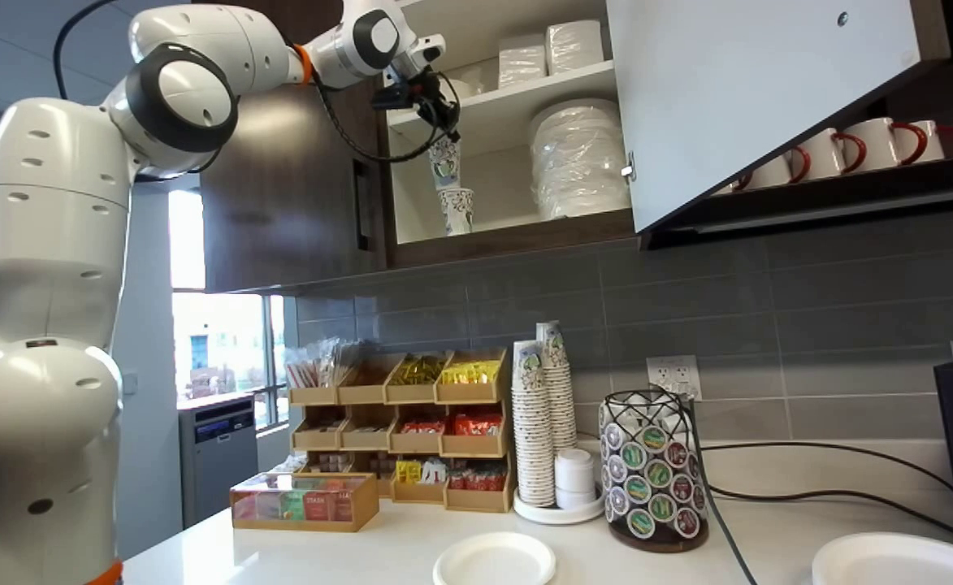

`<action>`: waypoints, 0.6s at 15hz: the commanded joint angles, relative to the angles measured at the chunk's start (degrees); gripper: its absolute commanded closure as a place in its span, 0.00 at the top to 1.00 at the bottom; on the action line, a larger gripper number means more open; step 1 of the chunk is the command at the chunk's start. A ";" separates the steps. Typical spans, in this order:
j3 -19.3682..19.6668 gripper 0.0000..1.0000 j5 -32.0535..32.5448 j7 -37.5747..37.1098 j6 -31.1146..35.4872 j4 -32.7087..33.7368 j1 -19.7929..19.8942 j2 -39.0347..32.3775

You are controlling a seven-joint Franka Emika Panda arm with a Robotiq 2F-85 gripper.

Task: Pick up the paper cup on the right in the top cabinet and put it in the paper cup on the left

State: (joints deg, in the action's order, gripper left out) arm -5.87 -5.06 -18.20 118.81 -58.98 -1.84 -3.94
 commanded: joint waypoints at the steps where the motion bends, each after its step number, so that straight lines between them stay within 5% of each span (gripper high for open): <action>1: -0.02 0.01 -0.88 1.34 -2.64 -0.05 0.18 -0.25; 9: 0.18 0.01 1.57 1.79 -3.68 0.22 0.07 -1.02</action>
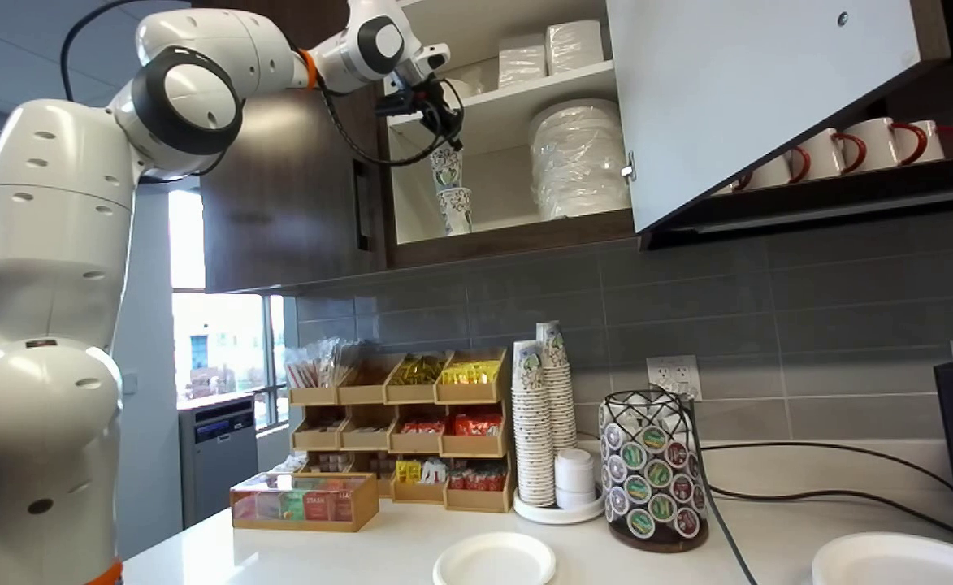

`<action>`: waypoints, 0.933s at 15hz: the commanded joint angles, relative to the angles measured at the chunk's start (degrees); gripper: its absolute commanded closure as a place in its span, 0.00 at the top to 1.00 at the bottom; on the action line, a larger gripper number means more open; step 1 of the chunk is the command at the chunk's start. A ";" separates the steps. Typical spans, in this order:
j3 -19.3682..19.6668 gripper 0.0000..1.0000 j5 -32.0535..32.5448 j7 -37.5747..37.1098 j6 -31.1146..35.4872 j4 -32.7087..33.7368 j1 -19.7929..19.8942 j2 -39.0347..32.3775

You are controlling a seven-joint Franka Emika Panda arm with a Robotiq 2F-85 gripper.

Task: Pick up the paper cup on the right in the top cabinet and put it in the paper cup on the left

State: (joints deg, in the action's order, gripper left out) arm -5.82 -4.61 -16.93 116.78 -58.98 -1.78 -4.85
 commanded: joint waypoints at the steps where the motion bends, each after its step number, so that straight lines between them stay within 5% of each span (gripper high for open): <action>1: 0.18 0.01 1.38 0.62 -1.57 0.23 -0.01 -0.18; 3: 0.23 0.01 1.60 1.09 -1.41 0.25 -0.02 -0.33; 4: 0.26 0.29 1.81 1.19 -1.39 0.23 -0.04 -0.37; 7: 0.22 0.43 1.97 1.60 -1.42 0.34 -0.02 -0.47; 14: 0.67 0.96 1.66 2.29 -6.75 0.95 0.70 0.46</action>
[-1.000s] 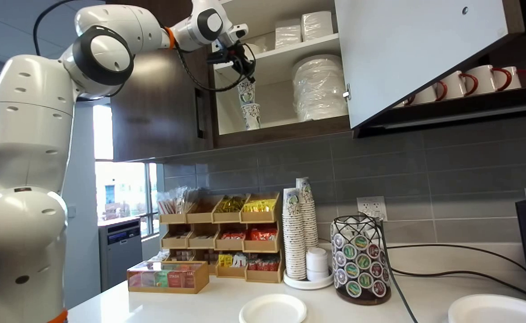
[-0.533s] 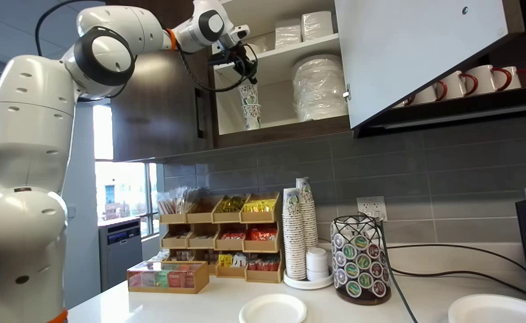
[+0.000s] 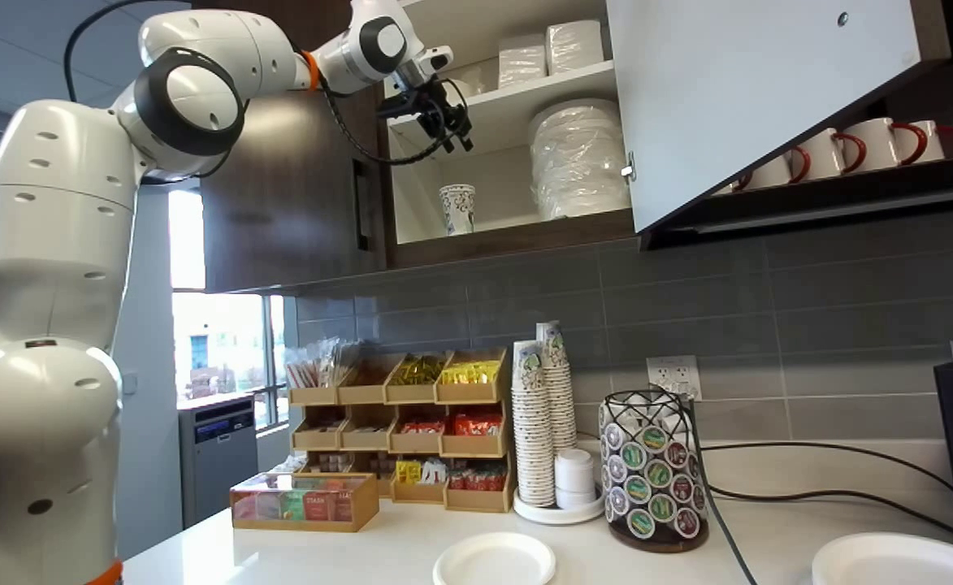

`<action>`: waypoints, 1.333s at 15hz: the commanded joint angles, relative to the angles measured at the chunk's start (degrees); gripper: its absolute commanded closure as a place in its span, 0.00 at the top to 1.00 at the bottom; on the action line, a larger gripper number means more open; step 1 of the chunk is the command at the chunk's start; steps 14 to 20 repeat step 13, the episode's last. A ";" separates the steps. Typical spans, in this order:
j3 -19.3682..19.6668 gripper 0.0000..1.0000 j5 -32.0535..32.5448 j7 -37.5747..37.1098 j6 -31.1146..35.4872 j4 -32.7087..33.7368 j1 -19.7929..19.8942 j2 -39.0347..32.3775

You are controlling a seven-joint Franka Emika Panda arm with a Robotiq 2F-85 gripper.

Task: Pick up the paper cup on the right in the top cabinet and put it in the paper cup on the left

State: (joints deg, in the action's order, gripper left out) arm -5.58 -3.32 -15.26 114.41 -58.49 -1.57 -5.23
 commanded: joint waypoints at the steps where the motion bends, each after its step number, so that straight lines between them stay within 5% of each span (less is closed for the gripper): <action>1: 0.58 1.00 0.06 0.94 -6.02 0.59 0.69 1.13; 6: 1.10 1.00 -0.70 2.96 -11.61 -0.19 1.82 3.36; 20: 0.96 1.00 -0.19 2.23 -10.20 0.43 1.57 2.69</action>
